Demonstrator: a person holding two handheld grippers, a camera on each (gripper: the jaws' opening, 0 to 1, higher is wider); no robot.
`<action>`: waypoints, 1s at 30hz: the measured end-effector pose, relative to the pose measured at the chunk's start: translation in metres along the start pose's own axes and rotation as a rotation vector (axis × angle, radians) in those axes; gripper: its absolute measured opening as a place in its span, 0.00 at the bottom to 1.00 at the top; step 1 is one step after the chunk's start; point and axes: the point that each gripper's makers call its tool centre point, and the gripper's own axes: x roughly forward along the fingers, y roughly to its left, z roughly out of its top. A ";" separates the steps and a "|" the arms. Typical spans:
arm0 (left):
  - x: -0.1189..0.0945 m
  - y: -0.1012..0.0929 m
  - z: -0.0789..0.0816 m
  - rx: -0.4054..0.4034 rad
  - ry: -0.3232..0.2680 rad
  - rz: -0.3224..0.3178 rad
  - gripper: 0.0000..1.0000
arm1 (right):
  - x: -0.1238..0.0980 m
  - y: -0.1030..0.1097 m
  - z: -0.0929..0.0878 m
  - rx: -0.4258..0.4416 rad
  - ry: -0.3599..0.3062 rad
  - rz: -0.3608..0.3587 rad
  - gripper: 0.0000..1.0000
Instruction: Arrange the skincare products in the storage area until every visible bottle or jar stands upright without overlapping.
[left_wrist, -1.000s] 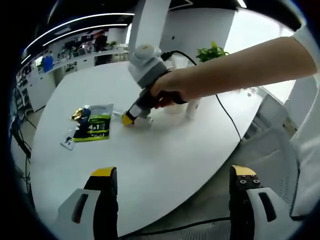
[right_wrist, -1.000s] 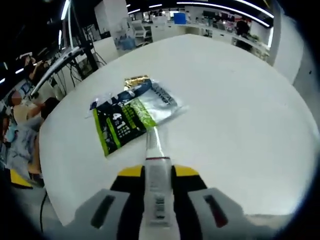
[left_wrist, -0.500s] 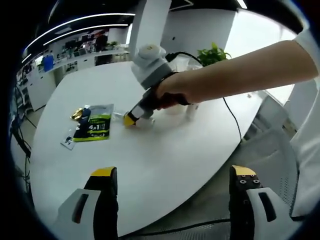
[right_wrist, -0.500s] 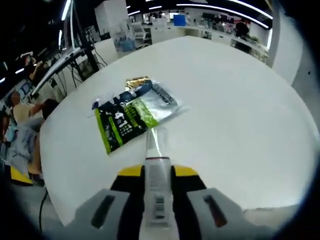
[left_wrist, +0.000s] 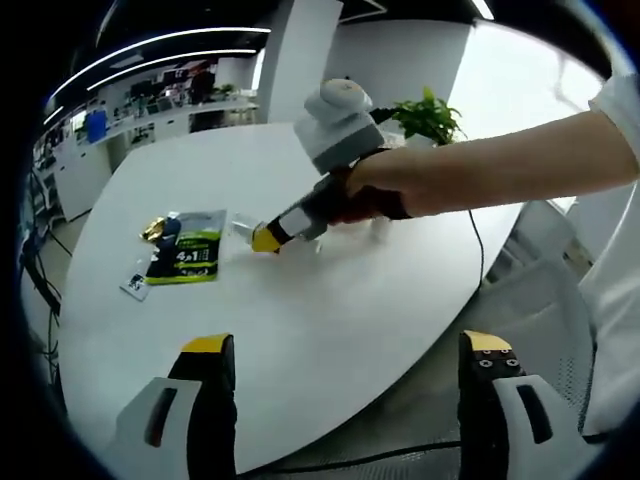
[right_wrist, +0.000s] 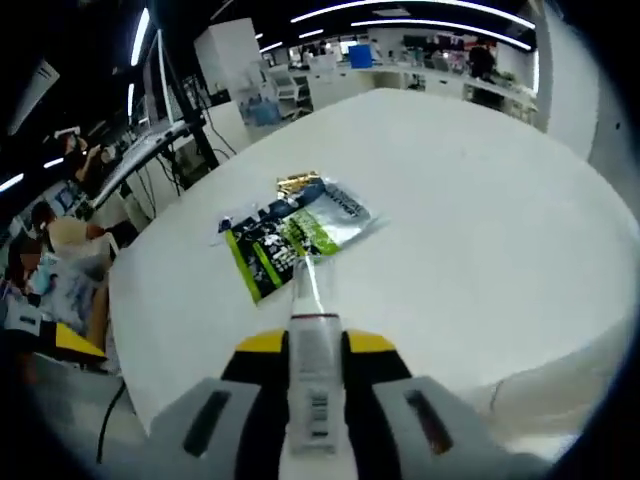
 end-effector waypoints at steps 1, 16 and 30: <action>0.000 0.000 0.000 -0.003 -0.002 -0.001 0.90 | -0.003 0.001 0.001 0.018 -0.013 0.005 0.19; -0.004 -0.006 0.001 0.024 0.005 -0.010 0.90 | -0.053 0.012 -0.015 0.164 -0.124 0.042 0.19; -0.007 -0.013 0.002 0.047 0.011 -0.024 0.90 | -0.086 0.013 -0.031 0.269 -0.189 0.063 0.19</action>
